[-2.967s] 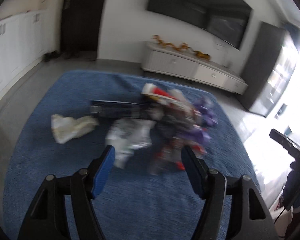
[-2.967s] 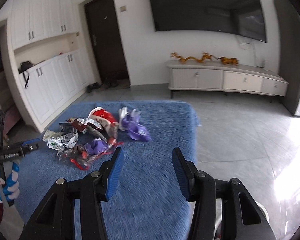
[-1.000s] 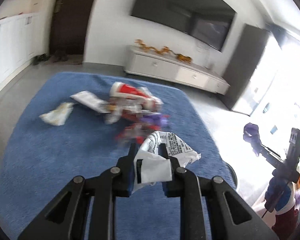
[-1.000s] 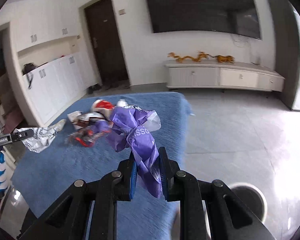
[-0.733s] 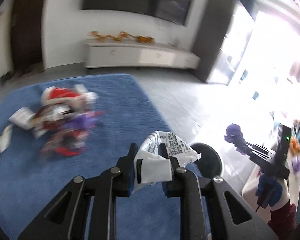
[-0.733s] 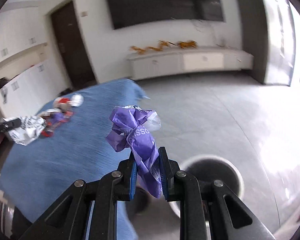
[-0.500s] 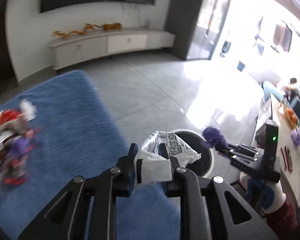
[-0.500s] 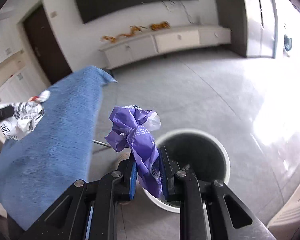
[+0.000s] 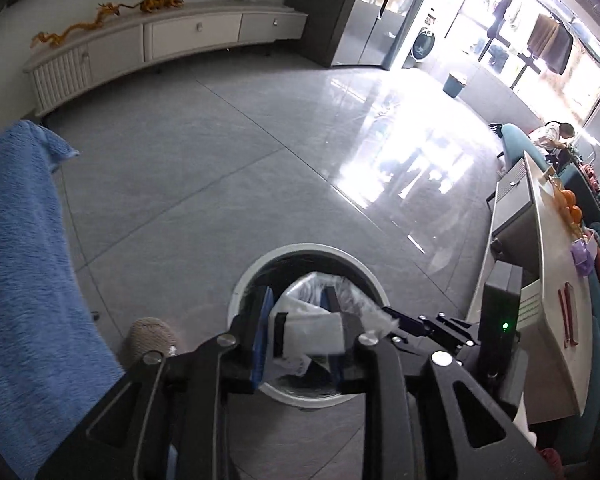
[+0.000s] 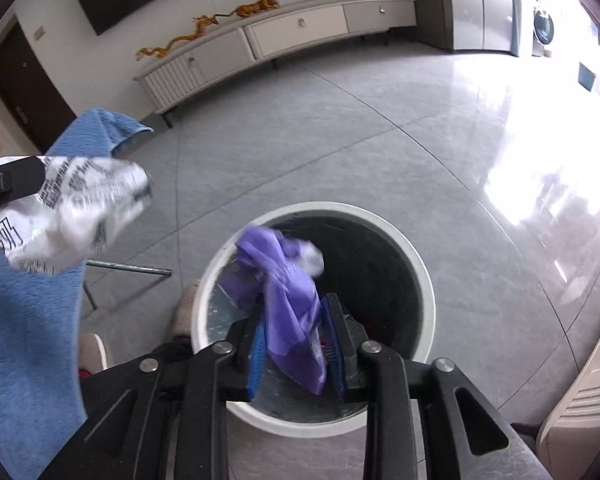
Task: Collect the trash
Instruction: 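Carry both items over the white bin and open both tools to drop them, then move both tools back to the trash pile on the rug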
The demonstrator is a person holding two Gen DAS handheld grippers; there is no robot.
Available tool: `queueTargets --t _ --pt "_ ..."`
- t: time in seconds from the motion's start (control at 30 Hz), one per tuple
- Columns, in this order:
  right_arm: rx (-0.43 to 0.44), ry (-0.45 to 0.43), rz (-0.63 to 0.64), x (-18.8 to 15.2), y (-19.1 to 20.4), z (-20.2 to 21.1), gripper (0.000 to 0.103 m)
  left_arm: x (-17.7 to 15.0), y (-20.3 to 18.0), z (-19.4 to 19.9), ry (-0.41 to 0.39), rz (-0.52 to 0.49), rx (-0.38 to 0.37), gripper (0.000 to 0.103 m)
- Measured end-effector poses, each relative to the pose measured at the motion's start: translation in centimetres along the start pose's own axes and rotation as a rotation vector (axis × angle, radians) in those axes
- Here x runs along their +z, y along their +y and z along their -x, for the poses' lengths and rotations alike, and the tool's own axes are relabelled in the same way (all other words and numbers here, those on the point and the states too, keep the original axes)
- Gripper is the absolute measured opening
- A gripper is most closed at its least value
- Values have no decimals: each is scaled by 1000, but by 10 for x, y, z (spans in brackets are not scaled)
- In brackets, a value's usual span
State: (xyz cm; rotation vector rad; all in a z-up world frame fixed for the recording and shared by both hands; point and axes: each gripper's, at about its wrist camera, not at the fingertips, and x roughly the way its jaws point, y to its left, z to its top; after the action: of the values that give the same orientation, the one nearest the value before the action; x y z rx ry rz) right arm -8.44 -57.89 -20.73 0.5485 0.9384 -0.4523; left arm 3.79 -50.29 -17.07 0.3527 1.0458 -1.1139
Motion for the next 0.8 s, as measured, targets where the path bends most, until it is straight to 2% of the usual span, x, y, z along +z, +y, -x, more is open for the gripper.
queueTargets --t 0.03,0.1,0.27,0.53,0.67,0.8 --pt "-5 2 -4 -1 -1 0 34 1 -1 -5 4 6 -7 44" --pt "-13 6 -7 -3 -3 0 36 4 -2 -9 -2 22 -22 49" --pt "-31 6 -31 -8 -10 6 36 2 2 -2 -9 22 -34 49" --pt "-36 -44 -42 -8 -9 36 37 -14 9 48 -104 -6 61 49" --pt "-18 -93 5 -2 14 59 37 -28 26 89 -172 0 131 50" --pt "12 -157 74 5 51 87 38 -49 50 138 -251 37 204 56"
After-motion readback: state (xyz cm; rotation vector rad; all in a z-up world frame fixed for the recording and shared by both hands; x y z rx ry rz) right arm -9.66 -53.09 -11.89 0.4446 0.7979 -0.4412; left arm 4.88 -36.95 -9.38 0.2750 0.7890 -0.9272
